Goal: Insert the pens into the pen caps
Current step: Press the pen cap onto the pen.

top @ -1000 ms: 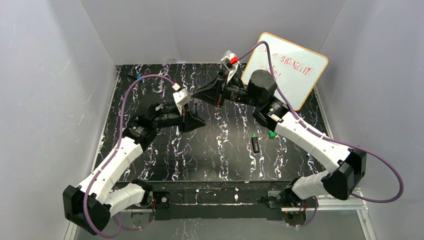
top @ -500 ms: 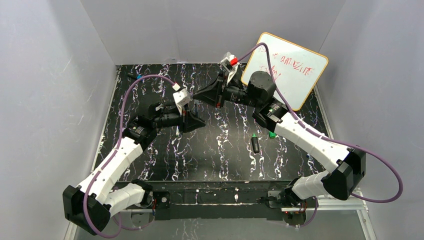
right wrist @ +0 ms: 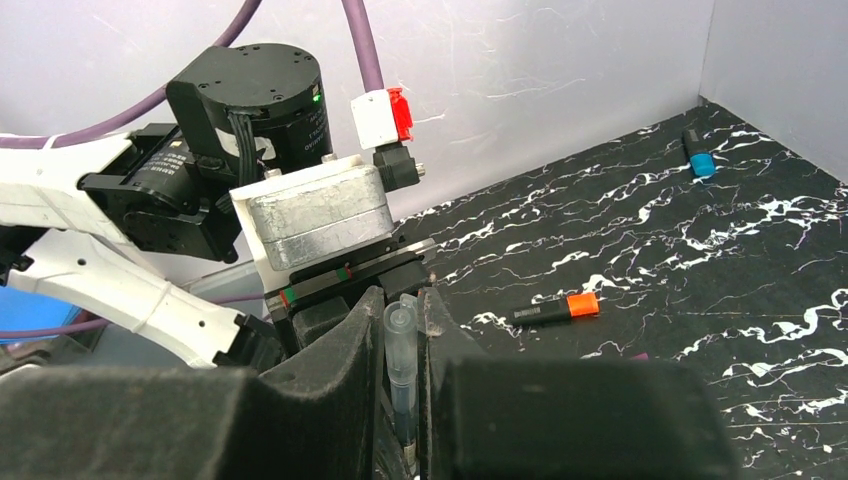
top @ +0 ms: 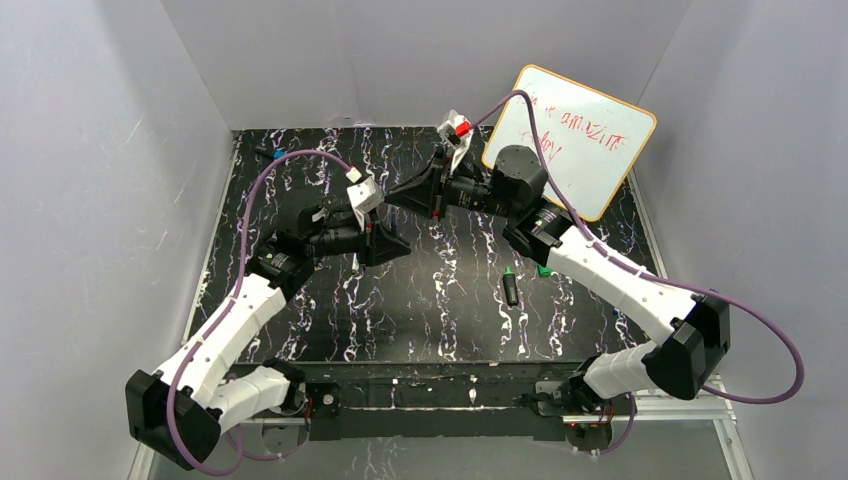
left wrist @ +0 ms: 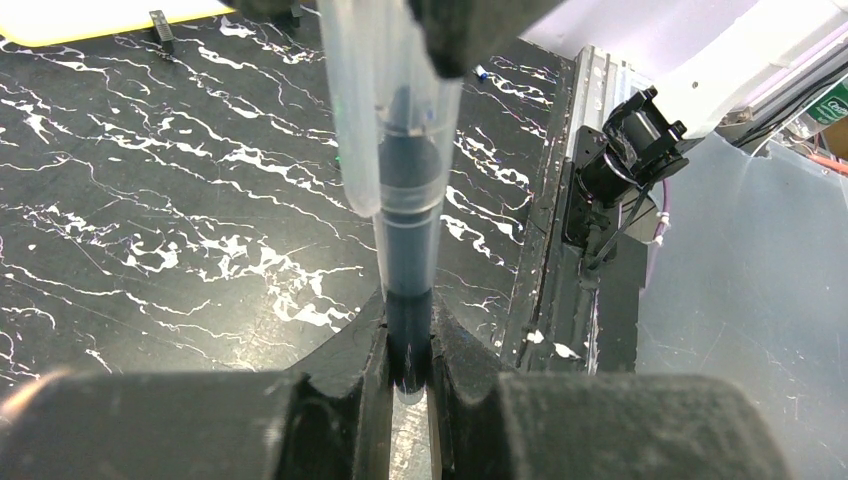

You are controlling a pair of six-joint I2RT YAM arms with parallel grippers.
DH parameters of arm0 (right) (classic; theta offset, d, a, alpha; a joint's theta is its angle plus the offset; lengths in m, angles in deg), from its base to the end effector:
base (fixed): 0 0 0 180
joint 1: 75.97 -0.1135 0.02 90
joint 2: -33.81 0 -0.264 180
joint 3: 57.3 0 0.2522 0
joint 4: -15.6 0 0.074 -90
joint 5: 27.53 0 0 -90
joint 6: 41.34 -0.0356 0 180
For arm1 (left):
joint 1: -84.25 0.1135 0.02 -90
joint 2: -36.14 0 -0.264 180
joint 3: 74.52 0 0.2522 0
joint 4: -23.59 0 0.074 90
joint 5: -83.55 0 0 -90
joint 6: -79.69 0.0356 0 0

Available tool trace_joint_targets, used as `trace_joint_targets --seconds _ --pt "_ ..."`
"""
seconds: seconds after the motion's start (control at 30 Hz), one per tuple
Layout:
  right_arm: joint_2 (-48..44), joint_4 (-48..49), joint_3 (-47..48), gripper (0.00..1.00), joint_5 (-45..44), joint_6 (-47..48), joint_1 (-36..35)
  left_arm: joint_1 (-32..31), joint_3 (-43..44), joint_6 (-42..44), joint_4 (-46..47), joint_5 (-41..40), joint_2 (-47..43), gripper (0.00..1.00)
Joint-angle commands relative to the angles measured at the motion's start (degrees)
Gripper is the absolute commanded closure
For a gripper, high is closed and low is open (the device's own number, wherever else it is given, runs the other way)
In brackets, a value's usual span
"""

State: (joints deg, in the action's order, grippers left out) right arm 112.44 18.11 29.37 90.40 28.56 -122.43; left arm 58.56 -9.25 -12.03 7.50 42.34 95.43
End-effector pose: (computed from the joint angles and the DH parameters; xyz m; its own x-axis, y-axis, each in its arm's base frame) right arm 0.2093 0.2444 0.4269 -0.2107 0.2191 -0.9527 -0.9427 0.2125 0.2573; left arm 0.1974 -0.1247 0.3496 -0.1867 0.0679 -0.9801 0.9478 0.2748 -0.1615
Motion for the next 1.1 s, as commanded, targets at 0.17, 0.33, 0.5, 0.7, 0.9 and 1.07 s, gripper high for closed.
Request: trace_joint_targets --seconds 0.17,0.33,0.5,0.7,0.9,1.07 --pt "1.5 -12.8 6.2 0.99 1.7 6.7 0.0 -0.2 4.5 -0.7 1.2 2.7 0.3 1.00" --pt "1.4 -20.6 7.3 0.99 -0.2 10.1 -0.6 -0.2 5.5 -1.6 1.4 3.3 1.1 1.00" --pt "-0.8 -23.6 4.2 0.99 -3.0 11.0 -1.0 -0.2 7.1 -1.9 0.8 3.0 1.1 1.00" --pt "-4.3 -25.1 -0.9 0.99 -4.9 10.1 -1.6 -0.2 9.9 -1.2 -0.4 1.8 0.9 1.00" --pt "-7.7 -20.5 -8.5 0.99 -7.5 4.5 -4.9 -0.2 13.2 -3.7 2.1 1.0 1.5 1.00" --pt "-6.1 -15.2 -12.5 0.99 -10.5 0.8 -10.9 -0.2 14.8 -5.6 6.7 0.6 1.4 1.00"
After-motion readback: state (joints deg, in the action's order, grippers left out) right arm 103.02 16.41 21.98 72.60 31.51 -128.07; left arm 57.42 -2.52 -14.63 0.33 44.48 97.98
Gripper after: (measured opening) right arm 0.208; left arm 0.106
